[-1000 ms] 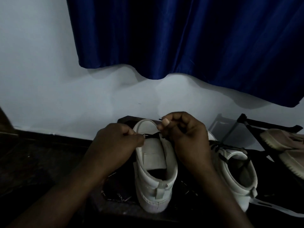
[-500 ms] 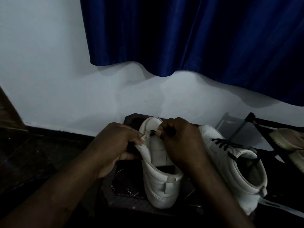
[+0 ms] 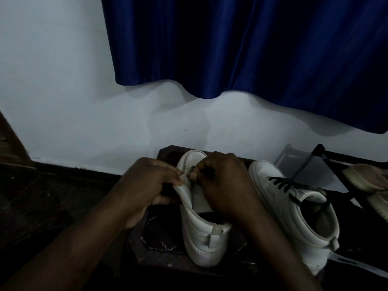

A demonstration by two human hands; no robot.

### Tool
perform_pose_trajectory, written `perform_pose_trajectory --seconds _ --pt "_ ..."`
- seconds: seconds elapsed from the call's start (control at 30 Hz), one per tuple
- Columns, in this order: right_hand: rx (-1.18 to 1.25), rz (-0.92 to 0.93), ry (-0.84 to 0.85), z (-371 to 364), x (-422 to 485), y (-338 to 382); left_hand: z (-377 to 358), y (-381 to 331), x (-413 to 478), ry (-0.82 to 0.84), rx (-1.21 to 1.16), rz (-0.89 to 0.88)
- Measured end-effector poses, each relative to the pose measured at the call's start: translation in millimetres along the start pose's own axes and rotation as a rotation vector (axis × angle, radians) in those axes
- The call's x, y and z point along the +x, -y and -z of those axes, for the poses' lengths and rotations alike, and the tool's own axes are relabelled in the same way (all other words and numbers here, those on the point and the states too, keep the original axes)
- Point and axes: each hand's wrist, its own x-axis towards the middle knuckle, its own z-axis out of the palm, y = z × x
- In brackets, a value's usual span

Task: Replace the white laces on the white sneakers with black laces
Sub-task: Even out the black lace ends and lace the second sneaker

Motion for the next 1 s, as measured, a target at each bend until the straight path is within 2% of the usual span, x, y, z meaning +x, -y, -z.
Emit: perform_pose_trajectory --seconds 0.27,0.43,0.57,0.77,1.0 --pt "0.033 -0.071 -0.064 -3.1 -1.8 3.9 -1.0 2.9 -3.3 0.029 0.091 -0.173" --pt "0.203 -0.161 -0.040 -0.3 0.0 -2.6 2.5 6.5 2.3 0.002 0.096 -0.189" --pt "0.256 -0.220 -0.010 1.1 -0.1 -4.0 4.7 10.8 8.1 0.065 0.180 -0.190" --pt "0.229 -0.216 -0.025 -0.5 -0.4 -3.4 6.5 16.6 16.9 0.052 0.519 -0.347" --pt "0.181 -0.168 -0.061 -5.0 -2.2 -6.5 -4.0 19.0 13.1 -0.026 0.699 -0.507"
